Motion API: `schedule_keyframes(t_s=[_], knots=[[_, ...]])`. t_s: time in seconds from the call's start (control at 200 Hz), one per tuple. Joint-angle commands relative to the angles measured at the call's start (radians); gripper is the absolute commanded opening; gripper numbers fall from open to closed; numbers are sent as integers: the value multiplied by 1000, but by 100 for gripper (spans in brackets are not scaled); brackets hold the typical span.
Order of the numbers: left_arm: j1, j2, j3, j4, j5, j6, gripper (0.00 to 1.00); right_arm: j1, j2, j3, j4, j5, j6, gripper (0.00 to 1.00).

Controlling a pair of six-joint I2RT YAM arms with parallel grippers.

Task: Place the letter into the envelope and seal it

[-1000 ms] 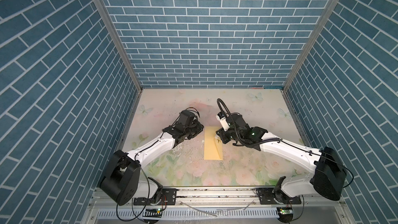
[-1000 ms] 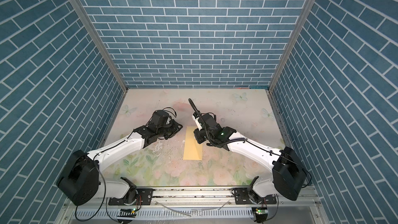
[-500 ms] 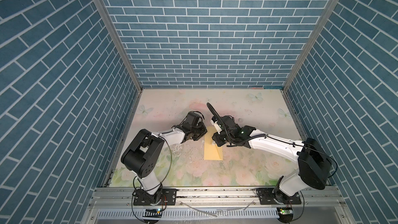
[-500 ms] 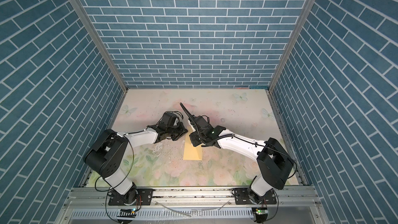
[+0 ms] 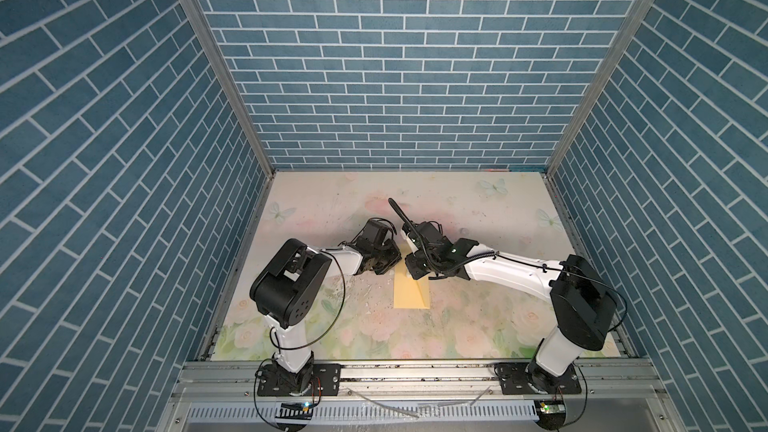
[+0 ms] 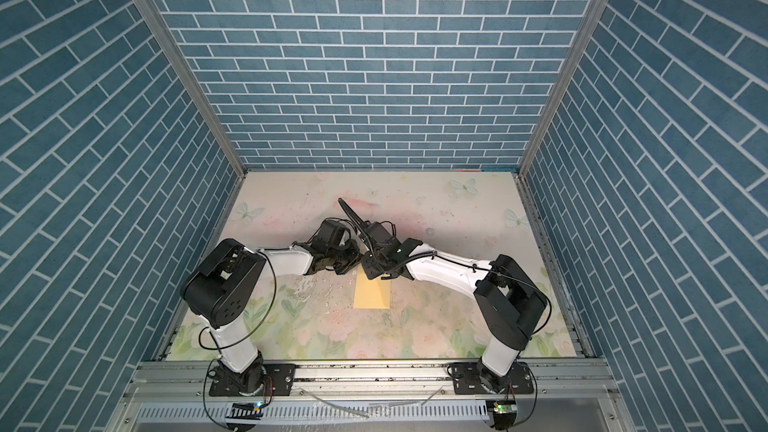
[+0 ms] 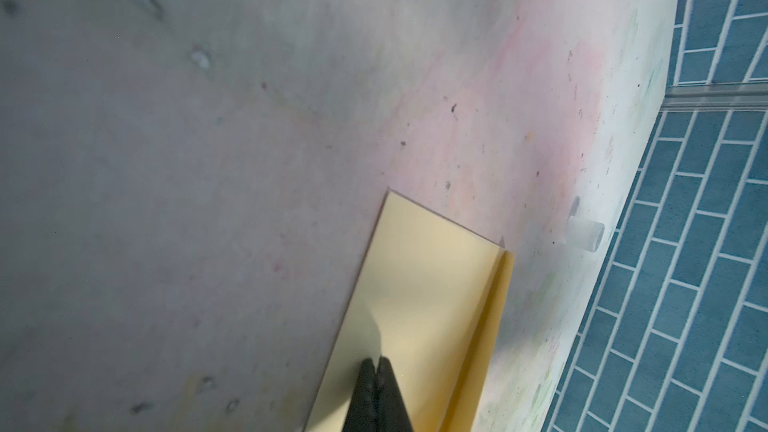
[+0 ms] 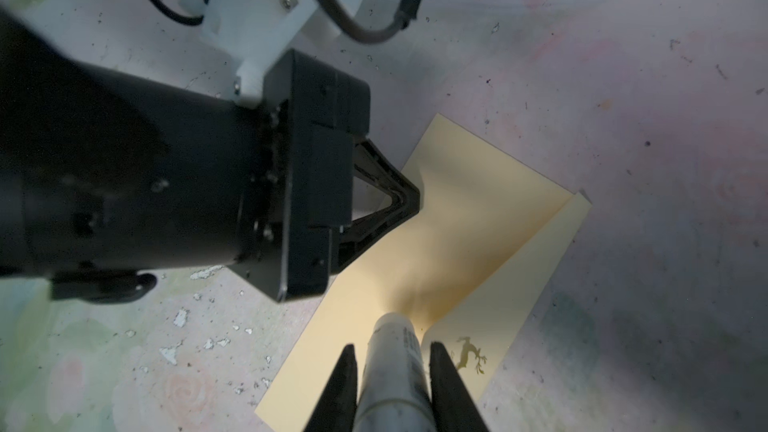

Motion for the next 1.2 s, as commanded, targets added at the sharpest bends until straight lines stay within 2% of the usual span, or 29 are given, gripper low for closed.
schedule_keyframes(t_s=[0.0,0.325,0.595,0.94,1.195], knots=[[-4,22,22,-17,-17,11,0,6,27,61,-44,44,12,0],[-8,45,30,-74,-57,25,0,6,67,89,-96,122,13,0],[-17,78,51,-91,-67,28,0,7,93,96,-109,211,62,0],[-20,117,32,-83,-69,24,0,5,120,109,-32,331,133,0],[-21,143,23,-64,-68,20,0,-5,182,154,26,343,135,0]])
